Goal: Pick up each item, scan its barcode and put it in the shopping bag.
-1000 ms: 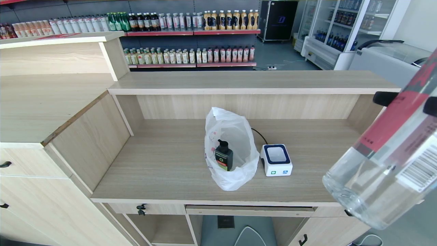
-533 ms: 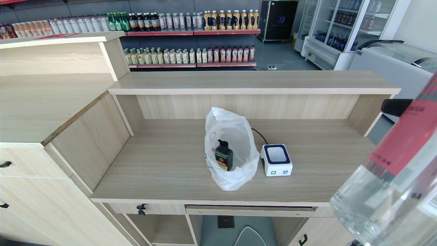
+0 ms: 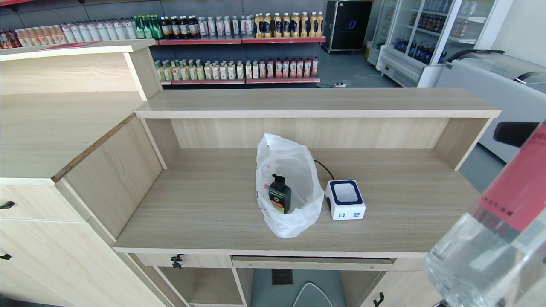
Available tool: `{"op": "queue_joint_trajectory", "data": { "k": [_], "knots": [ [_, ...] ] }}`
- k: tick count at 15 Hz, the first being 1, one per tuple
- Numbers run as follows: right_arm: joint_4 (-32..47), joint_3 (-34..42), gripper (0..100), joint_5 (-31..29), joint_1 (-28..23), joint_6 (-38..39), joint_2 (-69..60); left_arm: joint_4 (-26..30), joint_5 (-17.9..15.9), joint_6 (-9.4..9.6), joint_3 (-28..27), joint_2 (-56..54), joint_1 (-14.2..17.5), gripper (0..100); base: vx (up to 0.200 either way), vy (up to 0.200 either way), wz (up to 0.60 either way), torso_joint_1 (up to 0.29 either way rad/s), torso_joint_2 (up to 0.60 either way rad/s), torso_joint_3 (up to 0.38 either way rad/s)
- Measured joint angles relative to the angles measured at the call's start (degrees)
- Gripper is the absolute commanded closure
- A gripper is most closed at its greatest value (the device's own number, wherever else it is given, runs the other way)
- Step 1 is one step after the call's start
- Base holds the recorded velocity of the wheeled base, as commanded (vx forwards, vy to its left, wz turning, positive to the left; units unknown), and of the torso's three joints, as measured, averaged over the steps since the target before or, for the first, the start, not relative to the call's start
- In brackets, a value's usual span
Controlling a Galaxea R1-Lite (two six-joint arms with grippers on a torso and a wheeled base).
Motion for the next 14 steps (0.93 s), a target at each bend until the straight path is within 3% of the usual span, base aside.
{"op": "queue_joint_trajectory", "data": {
  "k": [10, 14],
  "knots": [
    [-0.1, -0.1, 100, -0.1, 0.0, -2.6, 0.4, 0.0, 0.0, 0.02, 0.0, 0.0, 0.0, 0, 0.0, 0.0, 0.0, 0.0, 0.0, 0.0],
    [-0.7, 0.1, 100, -4.5, -6.9, -8.9, 2.7, 0.0, 0.0, 0.02, 0.0, 0.0, 0.0, 0, 0.0, 0.0, 0.0, 0.0, 0.0, 0.0]
  ]
}}
